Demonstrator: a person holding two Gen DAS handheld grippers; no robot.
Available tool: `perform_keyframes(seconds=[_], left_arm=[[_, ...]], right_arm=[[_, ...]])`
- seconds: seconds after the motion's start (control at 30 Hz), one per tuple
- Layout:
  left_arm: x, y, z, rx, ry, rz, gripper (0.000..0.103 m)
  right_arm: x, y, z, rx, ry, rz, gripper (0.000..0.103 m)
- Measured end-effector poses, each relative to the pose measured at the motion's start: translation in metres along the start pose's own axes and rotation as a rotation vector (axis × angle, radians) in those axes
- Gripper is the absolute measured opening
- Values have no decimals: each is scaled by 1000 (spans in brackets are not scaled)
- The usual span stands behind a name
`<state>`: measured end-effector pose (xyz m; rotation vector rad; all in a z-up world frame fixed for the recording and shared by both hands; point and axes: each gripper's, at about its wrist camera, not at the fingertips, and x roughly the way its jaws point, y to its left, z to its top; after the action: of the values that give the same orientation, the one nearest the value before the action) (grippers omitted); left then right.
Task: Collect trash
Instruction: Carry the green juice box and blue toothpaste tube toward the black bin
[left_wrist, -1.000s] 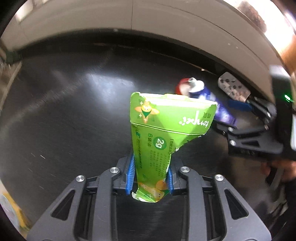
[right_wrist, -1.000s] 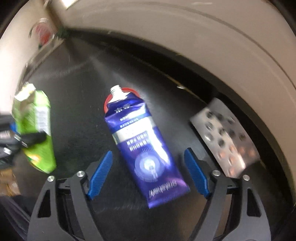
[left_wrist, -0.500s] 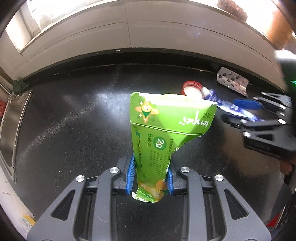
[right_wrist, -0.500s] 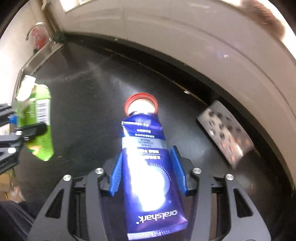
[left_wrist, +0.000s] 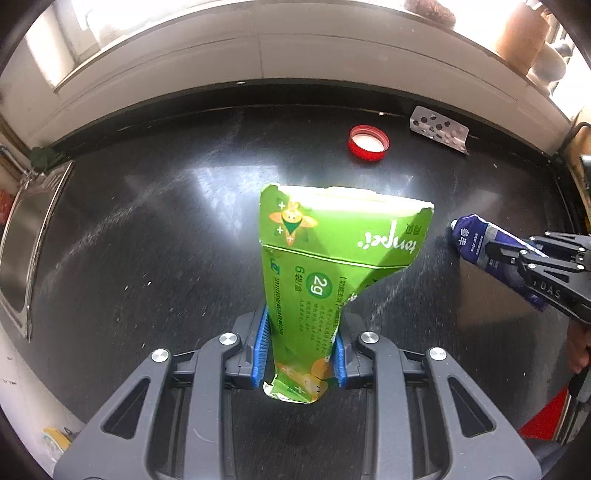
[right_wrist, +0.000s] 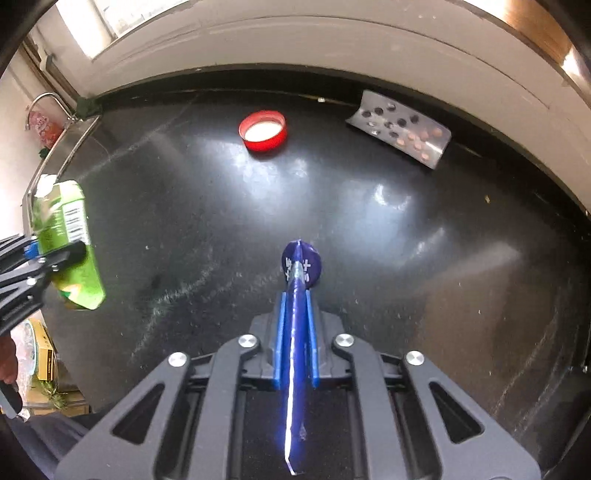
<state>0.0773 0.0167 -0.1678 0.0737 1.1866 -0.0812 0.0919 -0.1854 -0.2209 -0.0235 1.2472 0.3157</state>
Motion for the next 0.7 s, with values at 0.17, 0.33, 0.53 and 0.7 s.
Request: perform_keyframes(seconds=[0.17,0.33,0.53,0.7], left_arm=[[-12,14,-14,-25,-9,9,27],[-24,28,-26,-49,-16,17,27],[-40,40,-37,-67,-29,30,27],[-51,52,-45,-92,-35,41,27]], right_arm=[[-10,6,-9,-5,-1,-6,10],[-43,29,-17,-27,-49,-5,10],[-81,73,-15,-73,-117,32,10],[-100,112,-9,-128,-149,64,10]])
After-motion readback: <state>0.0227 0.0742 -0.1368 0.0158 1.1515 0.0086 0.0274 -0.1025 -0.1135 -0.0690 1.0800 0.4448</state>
